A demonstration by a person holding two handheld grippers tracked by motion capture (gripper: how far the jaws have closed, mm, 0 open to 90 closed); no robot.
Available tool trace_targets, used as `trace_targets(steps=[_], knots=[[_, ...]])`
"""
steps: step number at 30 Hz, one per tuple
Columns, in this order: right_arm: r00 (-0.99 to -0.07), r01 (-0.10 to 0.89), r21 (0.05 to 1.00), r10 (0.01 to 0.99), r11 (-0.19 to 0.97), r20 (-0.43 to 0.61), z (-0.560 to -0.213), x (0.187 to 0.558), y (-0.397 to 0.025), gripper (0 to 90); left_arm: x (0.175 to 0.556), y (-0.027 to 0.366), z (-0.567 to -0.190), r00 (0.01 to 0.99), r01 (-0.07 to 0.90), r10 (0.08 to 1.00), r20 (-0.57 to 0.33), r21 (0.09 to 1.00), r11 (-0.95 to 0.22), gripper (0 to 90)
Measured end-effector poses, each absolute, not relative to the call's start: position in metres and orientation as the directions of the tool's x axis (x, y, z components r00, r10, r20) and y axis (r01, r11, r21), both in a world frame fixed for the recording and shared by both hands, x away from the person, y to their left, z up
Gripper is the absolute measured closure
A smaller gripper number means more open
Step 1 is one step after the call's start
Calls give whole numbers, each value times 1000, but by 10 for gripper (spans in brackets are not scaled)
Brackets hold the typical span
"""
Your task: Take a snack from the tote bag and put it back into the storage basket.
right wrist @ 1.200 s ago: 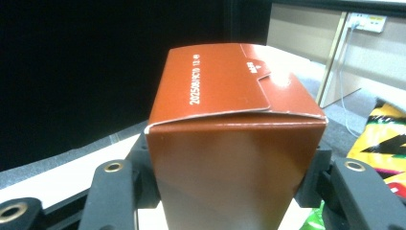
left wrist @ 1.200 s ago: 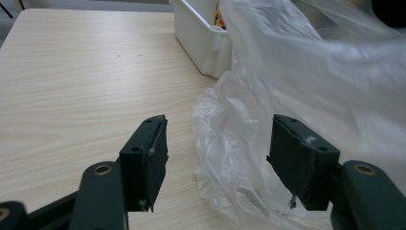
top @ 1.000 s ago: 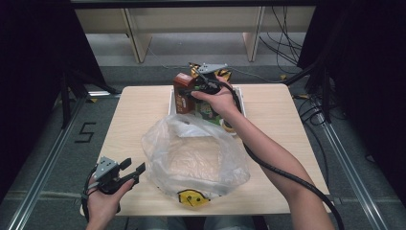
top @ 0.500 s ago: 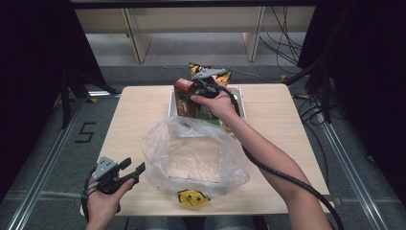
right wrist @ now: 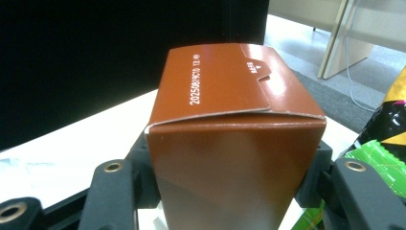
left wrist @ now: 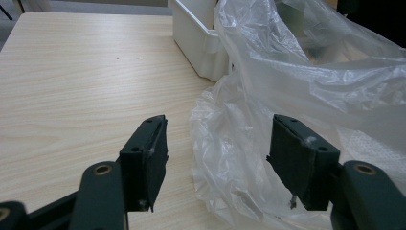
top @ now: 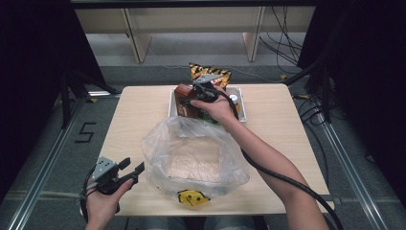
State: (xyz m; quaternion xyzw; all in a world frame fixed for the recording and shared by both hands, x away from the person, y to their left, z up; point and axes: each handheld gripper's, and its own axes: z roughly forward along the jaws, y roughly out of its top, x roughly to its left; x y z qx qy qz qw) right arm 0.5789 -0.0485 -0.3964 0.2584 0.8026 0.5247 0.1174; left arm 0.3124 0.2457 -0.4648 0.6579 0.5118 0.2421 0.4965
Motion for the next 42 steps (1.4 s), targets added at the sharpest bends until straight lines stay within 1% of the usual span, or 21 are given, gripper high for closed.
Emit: trace_targets(steps=[10,13,15,17,20,22,24,25,26,32,33,34,37,39,42], knots=[[-833,318,896,543,311,107,-405,579,-48,429,313,245,-465,359,434,913,-191,901,17,377],[-830,316,898,548,306,105,-408,580,-48,427,313,245,-465,360,434,914,-190,901,17,377],[-830,314,890,551,331,88,-409,581,-50,425,313,245,-465,359,435,914,-192,900,18,377],[-824,311,899,559,309,93,-412,582,-49,424,313,245,-466,359,436,914,-192,900,18,377],[-823,313,898,560,310,94,-412,581,-49,420,313,244,-466,360,437,913,-194,899,19,377],[-827,321,887,555,331,92,-411,580,-50,411,313,244,-466,360,437,913,-193,899,18,377],[-825,332,885,556,327,104,-411,579,-49,391,313,244,-465,359,435,913,-193,900,19,379],[-823,318,891,561,324,90,-413,580,-48,372,313,245,-465,358,435,913,-195,900,21,379],[-821,328,882,563,339,89,-413,579,-49,359,313,245,-465,358,434,913,-195,901,22,380],[-821,312,888,566,338,73,-413,575,-49,281,315,248,-462,357,424,913,-198,905,31,381],[-818,321,883,570,342,76,-412,574,-50,264,315,248,-461,357,419,912,-199,907,34,381],[-808,315,890,585,330,69,-412,573,-50,257,315,249,-460,361,413,911,-201,910,38,382],[-807,314,888,587,335,64,-410,569,-55,236,314,249,-457,364,394,909,-204,918,48,386],[-794,322,884,606,339,57,-407,563,-58,231,314,249,-453,375,367,905,-201,929,54,396],[-793,313,889,608,333,52,-406,557,-63,221,315,249,-447,387,347,900,-199,936,58,406]])
